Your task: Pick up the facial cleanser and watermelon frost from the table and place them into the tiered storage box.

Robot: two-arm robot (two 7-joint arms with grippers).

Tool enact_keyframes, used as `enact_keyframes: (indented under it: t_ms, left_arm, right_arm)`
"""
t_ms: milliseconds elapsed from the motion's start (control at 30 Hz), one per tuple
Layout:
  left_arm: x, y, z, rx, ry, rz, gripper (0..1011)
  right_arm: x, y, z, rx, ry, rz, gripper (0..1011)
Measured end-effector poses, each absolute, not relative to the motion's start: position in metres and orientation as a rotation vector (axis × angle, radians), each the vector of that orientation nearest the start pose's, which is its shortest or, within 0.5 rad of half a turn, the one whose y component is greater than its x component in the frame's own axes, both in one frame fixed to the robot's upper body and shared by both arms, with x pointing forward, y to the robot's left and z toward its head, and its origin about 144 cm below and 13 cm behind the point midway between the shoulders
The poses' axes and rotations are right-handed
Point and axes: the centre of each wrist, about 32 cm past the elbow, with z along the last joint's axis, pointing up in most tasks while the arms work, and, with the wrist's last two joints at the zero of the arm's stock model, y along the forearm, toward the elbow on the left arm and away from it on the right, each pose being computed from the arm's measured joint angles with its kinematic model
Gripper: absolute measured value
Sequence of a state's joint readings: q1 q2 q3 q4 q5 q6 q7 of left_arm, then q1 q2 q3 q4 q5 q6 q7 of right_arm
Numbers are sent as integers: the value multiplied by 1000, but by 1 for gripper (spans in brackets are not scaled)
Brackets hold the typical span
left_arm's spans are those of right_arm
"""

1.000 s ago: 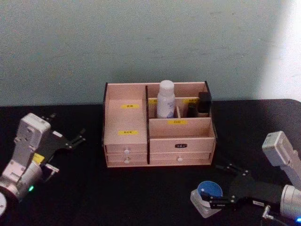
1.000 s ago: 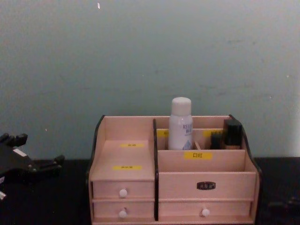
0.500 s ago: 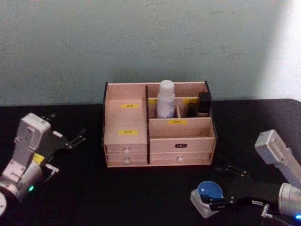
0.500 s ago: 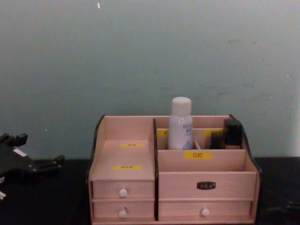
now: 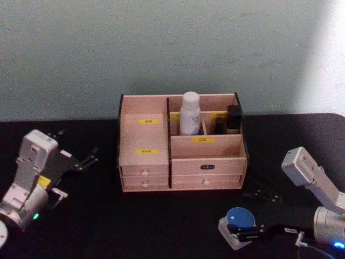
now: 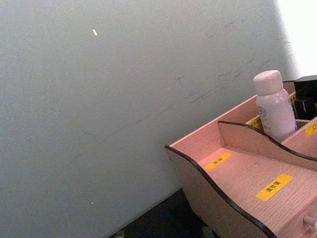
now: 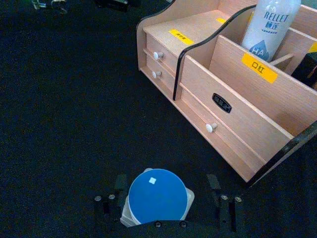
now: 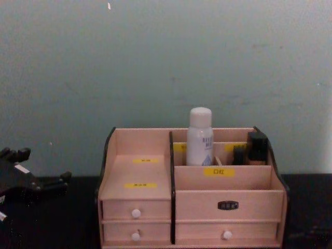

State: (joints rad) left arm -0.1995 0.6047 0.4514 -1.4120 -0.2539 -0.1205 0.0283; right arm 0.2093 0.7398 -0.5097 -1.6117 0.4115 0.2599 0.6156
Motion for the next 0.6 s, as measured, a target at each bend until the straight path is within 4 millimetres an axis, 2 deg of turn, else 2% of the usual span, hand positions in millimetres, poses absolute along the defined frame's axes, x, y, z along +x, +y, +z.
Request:
enact_keyframes:
  t_ms: [600]
  left_arm:
    - [489, 310, 1140, 305, -285, 1248, 1001]
  right_arm:
    - [481, -298, 1184, -537, 77, -553, 1000]
